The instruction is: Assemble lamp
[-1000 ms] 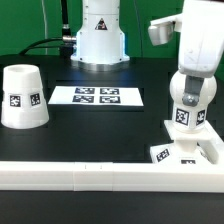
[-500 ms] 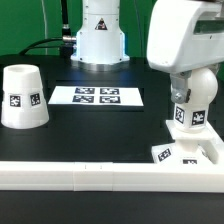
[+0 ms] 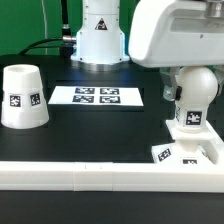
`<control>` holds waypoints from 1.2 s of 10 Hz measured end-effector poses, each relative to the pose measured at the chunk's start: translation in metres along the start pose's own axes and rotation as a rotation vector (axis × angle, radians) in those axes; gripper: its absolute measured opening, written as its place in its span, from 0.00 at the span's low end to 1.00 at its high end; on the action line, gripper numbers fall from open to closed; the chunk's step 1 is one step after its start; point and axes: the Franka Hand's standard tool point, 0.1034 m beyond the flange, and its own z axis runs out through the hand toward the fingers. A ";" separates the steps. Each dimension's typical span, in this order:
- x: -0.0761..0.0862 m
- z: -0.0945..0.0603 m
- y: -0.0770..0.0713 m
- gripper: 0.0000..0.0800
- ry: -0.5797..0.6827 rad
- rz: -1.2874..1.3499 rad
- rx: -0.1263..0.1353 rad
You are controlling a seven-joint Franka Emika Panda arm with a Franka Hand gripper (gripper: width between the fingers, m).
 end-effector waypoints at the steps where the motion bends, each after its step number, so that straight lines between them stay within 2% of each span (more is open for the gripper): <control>1: 0.000 0.000 0.001 0.72 0.001 0.103 0.008; 4: 0.000 -0.001 0.002 0.72 0.001 0.343 0.016; 6: 0.001 -0.002 -0.001 0.72 -0.004 0.558 0.040; 8: 0.001 -0.002 -0.002 0.72 -0.006 0.627 0.046; 9: 0.001 -0.001 -0.003 0.80 -0.008 0.648 0.052; 10: 0.001 -0.001 -0.003 0.80 -0.008 0.640 0.053; 11: 0.001 -0.001 -0.004 0.86 -0.008 0.640 0.053; 12: 0.001 -0.001 -0.004 0.87 -0.007 0.637 0.054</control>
Offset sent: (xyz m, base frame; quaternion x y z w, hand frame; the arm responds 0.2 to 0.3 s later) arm -0.0029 0.0087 -0.0001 0.0236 -0.0008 0.2078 0.9779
